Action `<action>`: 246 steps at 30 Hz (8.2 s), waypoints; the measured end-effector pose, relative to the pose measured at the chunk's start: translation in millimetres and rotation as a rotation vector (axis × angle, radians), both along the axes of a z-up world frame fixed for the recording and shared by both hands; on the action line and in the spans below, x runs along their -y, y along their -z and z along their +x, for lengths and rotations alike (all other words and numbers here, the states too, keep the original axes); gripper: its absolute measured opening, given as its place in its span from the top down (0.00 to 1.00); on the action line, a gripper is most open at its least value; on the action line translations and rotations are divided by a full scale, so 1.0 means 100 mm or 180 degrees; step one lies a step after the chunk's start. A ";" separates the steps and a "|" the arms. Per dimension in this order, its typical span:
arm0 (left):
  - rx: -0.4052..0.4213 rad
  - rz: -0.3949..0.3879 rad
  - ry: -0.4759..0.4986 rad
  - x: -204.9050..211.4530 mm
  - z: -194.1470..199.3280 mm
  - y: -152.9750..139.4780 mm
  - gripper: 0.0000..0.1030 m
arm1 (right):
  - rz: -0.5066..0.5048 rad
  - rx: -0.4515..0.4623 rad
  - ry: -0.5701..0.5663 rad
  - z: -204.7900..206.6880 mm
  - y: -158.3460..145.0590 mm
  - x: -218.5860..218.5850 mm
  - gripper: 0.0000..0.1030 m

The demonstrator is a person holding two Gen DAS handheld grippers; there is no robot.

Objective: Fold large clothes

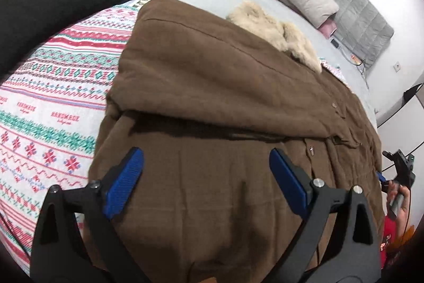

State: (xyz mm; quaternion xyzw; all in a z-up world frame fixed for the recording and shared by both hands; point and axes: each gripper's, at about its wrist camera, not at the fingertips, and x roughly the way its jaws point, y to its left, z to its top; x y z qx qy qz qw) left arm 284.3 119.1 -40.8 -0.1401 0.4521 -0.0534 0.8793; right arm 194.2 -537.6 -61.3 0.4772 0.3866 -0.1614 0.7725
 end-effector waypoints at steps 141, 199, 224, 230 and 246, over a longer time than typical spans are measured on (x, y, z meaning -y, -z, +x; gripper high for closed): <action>0.0587 -0.0074 0.0095 0.72 1.32 0.02 0.76 | -0.1411 0.0135 -0.1223 2.59 -0.15 -1.54 0.92; -0.0507 0.0753 0.0849 -0.10 -1.51 -0.31 0.13 | -0.1079 -0.0199 -0.1940 -1.63 -0.66 -1.72 0.14; -0.0721 -0.0700 0.0832 -0.66 -2.61 0.04 0.70 | -0.0400 -0.0022 -0.1981 -2.04 -0.20 -1.73 0.79; -0.0548 -0.0877 0.0967 -0.66 -2.80 -0.28 0.73 | -0.0478 0.0119 -0.1926 -2.09 -0.46 -1.70 0.82; -0.0647 -0.0774 0.0772 -1.00 -2.69 -0.22 0.34 | -0.0450 0.0174 -0.1719 -2.21 -0.64 -1.27 0.36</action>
